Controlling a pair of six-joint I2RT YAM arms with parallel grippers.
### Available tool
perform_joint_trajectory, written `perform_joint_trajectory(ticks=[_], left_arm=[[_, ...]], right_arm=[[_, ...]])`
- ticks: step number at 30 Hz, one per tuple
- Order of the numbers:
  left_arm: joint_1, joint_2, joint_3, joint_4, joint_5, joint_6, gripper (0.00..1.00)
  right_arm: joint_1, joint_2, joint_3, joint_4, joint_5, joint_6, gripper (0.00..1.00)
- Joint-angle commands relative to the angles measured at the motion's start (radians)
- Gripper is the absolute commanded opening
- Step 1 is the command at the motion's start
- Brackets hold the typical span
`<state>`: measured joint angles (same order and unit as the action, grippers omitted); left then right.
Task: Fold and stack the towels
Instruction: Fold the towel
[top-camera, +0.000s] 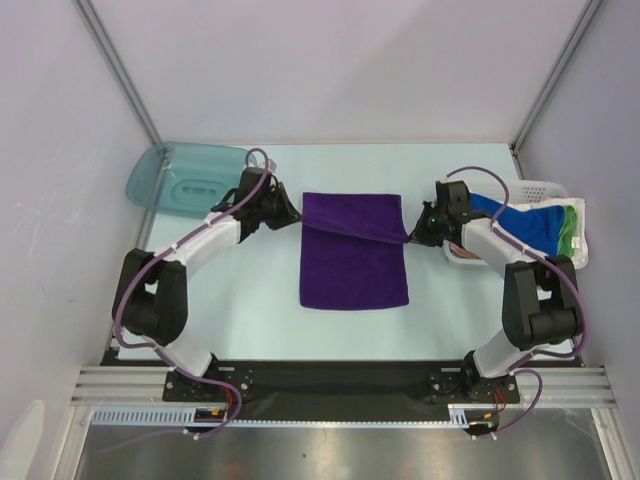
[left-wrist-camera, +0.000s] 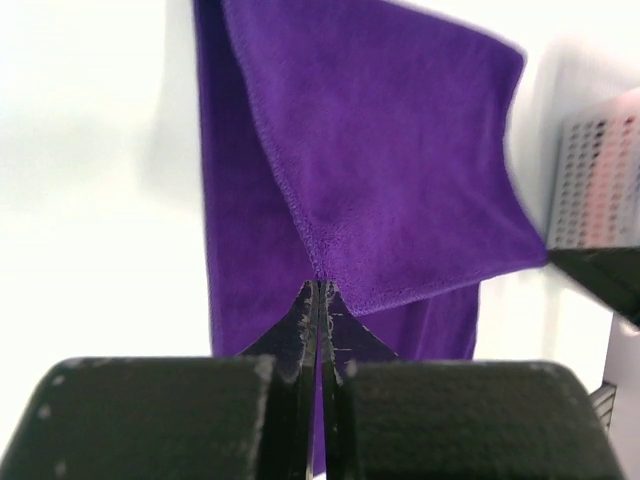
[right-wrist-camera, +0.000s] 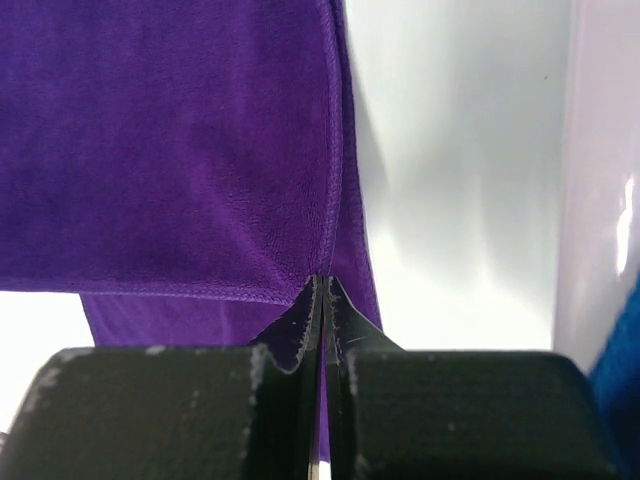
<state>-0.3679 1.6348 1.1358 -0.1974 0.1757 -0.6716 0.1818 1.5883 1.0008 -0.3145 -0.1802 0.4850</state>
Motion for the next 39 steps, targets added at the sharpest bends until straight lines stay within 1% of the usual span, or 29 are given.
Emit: perform_joint_trajectory(ticks=[1,12,24,39], left_arm=[[0.004,-0.075,-0.048,-0.002,0.03,0.021,0.0],[0.001,-0.181,-0.192,0.013,0.067,0.04,0.0],[-0.017,-0.276,-0.275,0.009,0.071,0.05,0.0],[-0.042,-0.288,-0.315,0.007,0.097,0.056,0.0]], right_arm=[[0.011,-0.074,0.027,-0.037,0.03,-0.026,0.0],[0.065,-0.163,-0.034,-0.089,0.071,-0.023,0.0],[0.094,-0.22,-0.047,-0.126,0.091,-0.017,0.0],[0.094,-0.287,-0.068,-0.172,0.099,-0.023,0.0]])
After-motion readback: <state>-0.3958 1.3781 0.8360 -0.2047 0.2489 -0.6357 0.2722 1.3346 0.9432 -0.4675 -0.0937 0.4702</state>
